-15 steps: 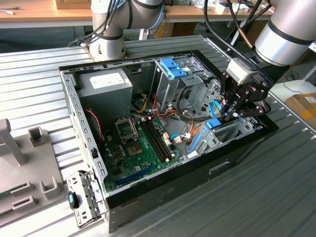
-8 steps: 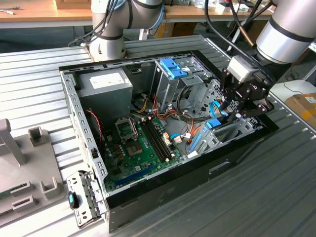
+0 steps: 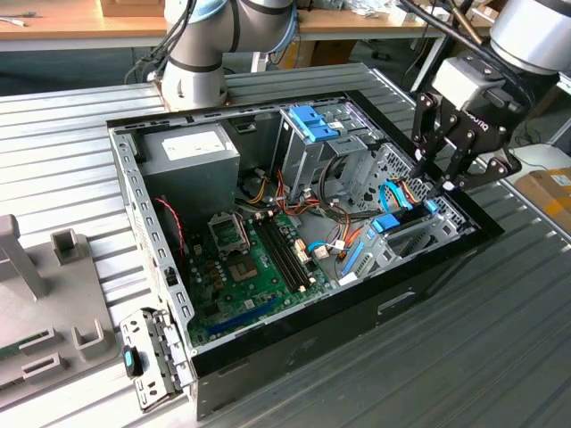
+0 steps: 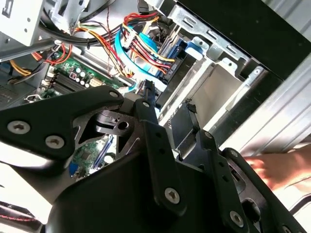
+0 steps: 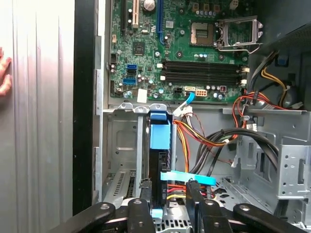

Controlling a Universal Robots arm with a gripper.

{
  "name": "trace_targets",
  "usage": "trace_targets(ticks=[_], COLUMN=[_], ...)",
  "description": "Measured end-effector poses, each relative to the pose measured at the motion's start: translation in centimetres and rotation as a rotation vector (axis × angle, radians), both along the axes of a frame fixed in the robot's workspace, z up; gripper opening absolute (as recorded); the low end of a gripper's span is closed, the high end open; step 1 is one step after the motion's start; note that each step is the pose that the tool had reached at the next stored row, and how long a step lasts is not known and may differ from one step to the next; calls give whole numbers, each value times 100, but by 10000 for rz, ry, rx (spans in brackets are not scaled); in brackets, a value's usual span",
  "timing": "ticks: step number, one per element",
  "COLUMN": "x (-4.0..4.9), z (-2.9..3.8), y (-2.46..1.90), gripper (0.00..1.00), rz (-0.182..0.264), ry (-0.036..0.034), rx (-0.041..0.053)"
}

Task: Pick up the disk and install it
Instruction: 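Insert the second disk wire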

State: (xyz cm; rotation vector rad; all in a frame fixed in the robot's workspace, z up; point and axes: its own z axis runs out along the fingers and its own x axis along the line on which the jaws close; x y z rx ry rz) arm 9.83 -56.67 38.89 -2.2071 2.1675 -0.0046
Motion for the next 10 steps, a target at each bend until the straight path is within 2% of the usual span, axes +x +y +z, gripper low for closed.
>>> trace_targets(ticks=[10], x=[0], z=[18], y=[0], gripper=[42], rz=[0], ry=[-1], rx=[2])
